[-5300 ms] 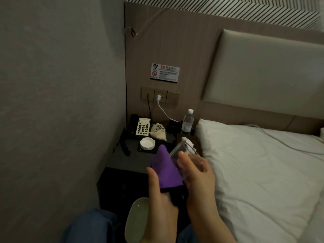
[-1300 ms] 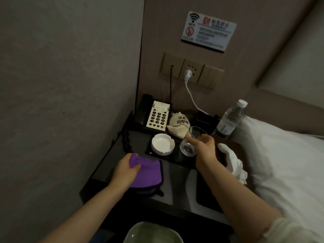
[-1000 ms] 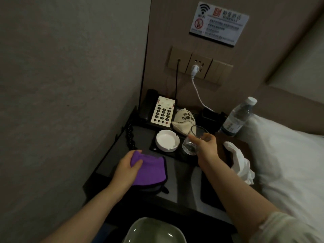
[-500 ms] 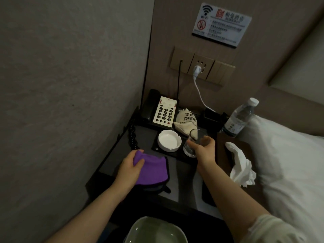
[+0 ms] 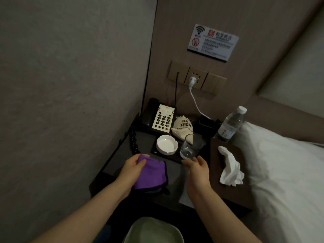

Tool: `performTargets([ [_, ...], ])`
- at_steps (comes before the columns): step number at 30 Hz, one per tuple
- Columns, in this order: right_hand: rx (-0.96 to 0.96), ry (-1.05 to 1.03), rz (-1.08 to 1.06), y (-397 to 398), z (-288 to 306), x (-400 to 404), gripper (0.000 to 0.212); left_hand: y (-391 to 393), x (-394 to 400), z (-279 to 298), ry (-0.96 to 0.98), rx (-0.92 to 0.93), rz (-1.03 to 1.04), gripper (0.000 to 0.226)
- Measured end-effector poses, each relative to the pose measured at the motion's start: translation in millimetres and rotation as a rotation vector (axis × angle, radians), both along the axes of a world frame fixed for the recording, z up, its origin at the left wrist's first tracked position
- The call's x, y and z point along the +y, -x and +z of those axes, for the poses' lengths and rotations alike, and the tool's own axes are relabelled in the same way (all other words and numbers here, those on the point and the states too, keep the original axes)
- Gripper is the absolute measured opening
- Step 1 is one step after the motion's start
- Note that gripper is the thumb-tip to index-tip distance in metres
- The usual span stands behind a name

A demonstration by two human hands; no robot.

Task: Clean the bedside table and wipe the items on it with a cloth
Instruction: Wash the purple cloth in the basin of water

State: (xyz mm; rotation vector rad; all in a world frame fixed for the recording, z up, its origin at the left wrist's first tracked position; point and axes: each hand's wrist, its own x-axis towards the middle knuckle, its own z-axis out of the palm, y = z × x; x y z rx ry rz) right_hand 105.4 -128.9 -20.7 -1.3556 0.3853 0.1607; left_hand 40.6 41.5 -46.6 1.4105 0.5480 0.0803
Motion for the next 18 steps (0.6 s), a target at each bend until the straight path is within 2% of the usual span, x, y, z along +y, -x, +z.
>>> performTargets([
  [5,0.086,0.000,0.295,28.9,29.9,-18.4,0.064,28.6,-25.3,50.4,0.206,-0.101,-0.091,0.025],
  [10,0.178,-0.147,0.522,63.1,58.6,-38.0,0.059,58.9,-41.6,101.8,0.316,-0.202,-0.249,0.028],
  [13,0.081,-0.170,0.513,77.8,71.6,-48.4,0.051,74.8,-45.9,117.6,0.374,-0.267,-0.230,0.029],
  [16,-0.065,-0.069,0.496,95.7,85.1,-56.5,0.044,90.0,-52.8,122.3,0.495,-0.313,-0.182,0.030],
  [18,-0.136,-0.045,0.496,109.2,89.4,-60.8,0.045,98.8,-59.0,121.2,0.504,-0.280,-0.151,0.027],
])
